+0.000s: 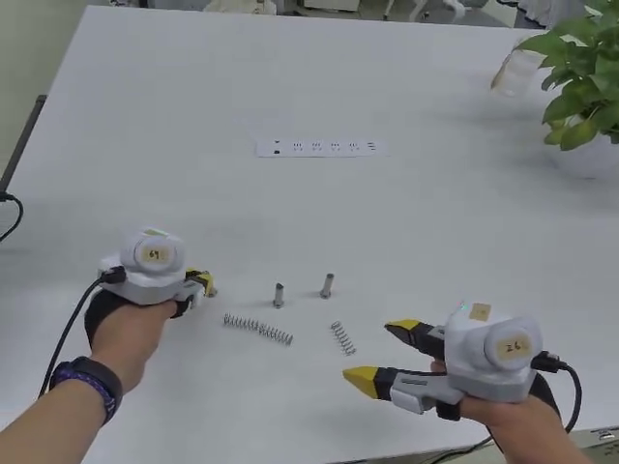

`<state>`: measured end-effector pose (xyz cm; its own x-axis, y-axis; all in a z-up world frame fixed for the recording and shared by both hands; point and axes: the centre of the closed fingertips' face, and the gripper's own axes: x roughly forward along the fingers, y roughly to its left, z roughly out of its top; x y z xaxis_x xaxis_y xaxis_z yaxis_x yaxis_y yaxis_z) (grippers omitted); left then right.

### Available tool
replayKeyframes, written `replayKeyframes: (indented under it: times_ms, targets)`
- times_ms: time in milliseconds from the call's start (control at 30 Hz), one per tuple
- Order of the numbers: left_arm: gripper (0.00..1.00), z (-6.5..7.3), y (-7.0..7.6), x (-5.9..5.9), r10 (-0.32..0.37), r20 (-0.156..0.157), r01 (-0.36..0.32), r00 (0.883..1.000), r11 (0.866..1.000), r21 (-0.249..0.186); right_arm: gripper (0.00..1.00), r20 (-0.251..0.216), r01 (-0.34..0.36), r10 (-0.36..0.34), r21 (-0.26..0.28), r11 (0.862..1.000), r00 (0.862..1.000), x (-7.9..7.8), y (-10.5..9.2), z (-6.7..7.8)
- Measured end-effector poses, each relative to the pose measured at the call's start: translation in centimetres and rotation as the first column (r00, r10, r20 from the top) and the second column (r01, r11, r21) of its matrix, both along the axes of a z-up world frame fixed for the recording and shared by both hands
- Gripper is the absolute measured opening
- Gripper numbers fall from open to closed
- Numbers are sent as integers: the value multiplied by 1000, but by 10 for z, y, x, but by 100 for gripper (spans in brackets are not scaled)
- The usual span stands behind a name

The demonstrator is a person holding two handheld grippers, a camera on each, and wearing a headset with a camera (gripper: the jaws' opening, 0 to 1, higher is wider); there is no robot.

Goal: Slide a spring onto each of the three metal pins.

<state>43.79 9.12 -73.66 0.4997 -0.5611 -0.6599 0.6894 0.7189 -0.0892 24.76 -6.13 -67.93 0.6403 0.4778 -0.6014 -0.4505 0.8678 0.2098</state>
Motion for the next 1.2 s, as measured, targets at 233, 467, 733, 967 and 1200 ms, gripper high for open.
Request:
replayKeyframes:
  times_ms: [233,467,733,967,1200]
  targets:
    - [0,-1,1,-3,-6,4,6,1000,1000,7,55,-3,-2,2,1,1000,1000,-3,-1,-2]
    - [0,-1,2,-6,-3,3,3,1000,1000,6,55,-3,-1,2,2,1000,1000,-4,-2,-2]
    - [0,-1,0,-12,-7,0,7,1000,1000,3,55,-3,-5,5,4,1000,1000,-3,-2,-3]
    - [0,-1,-2,-16,-23,10,23,1000,1000,12,55,-4,-10,10,5,1000,1000,-4,0,-4]
    - [0,-3,-3,-17,-30,11,30,999,999,16,55,-5,-12,12,6,1000,1000,-4,-1,-5]
